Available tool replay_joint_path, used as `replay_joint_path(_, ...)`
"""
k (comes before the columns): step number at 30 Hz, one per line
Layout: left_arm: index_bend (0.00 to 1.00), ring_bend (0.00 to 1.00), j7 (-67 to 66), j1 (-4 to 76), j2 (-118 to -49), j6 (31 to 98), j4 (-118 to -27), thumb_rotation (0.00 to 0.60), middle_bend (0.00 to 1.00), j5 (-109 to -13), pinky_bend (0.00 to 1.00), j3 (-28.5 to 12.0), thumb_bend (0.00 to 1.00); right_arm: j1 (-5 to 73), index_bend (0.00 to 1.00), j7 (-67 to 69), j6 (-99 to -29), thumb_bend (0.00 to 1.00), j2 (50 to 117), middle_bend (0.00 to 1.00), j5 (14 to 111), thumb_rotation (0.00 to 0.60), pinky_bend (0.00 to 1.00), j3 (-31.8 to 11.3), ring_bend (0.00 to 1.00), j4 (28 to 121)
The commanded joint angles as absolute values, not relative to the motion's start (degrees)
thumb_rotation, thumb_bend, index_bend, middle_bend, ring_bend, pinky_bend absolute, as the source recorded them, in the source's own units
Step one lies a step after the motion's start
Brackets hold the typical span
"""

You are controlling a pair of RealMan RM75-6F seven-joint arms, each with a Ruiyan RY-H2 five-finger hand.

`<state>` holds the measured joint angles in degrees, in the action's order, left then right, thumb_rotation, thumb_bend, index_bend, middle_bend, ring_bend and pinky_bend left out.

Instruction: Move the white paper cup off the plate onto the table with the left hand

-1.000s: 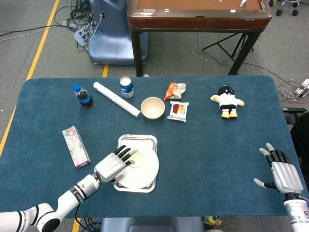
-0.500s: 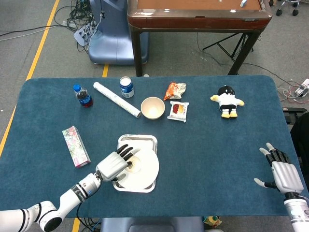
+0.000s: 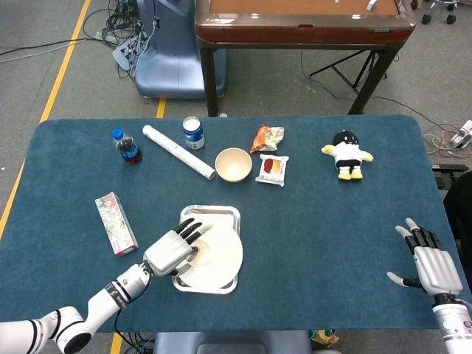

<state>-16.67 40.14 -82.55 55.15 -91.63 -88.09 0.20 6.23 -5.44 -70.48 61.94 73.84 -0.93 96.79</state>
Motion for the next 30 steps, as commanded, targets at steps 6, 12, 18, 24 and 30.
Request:
replay_joint_path(6, 0.61, 0.0, -16.22, 39.85, -82.47, 55.54, -91.37, 0.6, 0.0, -88.3, 0.0, 0.55, 0.32, 6.24, 0.0, -5.53, -70.55, 0.21, 62.03, 0.0, 73.86, 0.6, 0.0, -0.9, 0.0, 96.69)
replay_joint_path(12, 0.64, 0.0, -15.76, 39.64, -82.37, 55.97, -91.38, 0.6, 0.0, -88.43, 0.0, 0.61, 0.32, 6.22, 0.0, -5.62, -70.67, 0.21, 62.07, 0.0, 73.88, 0.6, 0.0, -0.89, 0.0, 96.7)
replay_joint_path(18, 0.64, 0.0, -15.79, 39.54, -82.13, 56.19, -91.43, 0.6, 0.0, -88.46, 0.0, 0.59, 0.32, 6.43, 0.0, -5.9, -70.24, 0.21, 62.24, 0.0, 73.65, 0.6, 0.0, -0.85, 0.0, 96.57)
replay_joint_path(24, 0.64, 0.0, -16.92, 39.64, -81.11, 56.08, -92.21, 0.6, 0.0, -87.9, 0.0, 0.18, 0.32, 6.51, 0.0, -6.01, -70.13, 0.21, 62.31, 0.0, 73.41, 0.6, 0.0, -0.9, 0.0, 96.48)
replay_joint_path(30, 0.64, 0.0, -19.91, 39.58, -78.37, 56.15, -95.02, 0.6, 0.0, -86.58, 0.0, -0.48, 0.32, 6.77, 0.0, -5.87, -69.59, 0.21, 62.34, 0.0, 72.85, 0.6, 0.0, -1.09, 0.0, 96.25)
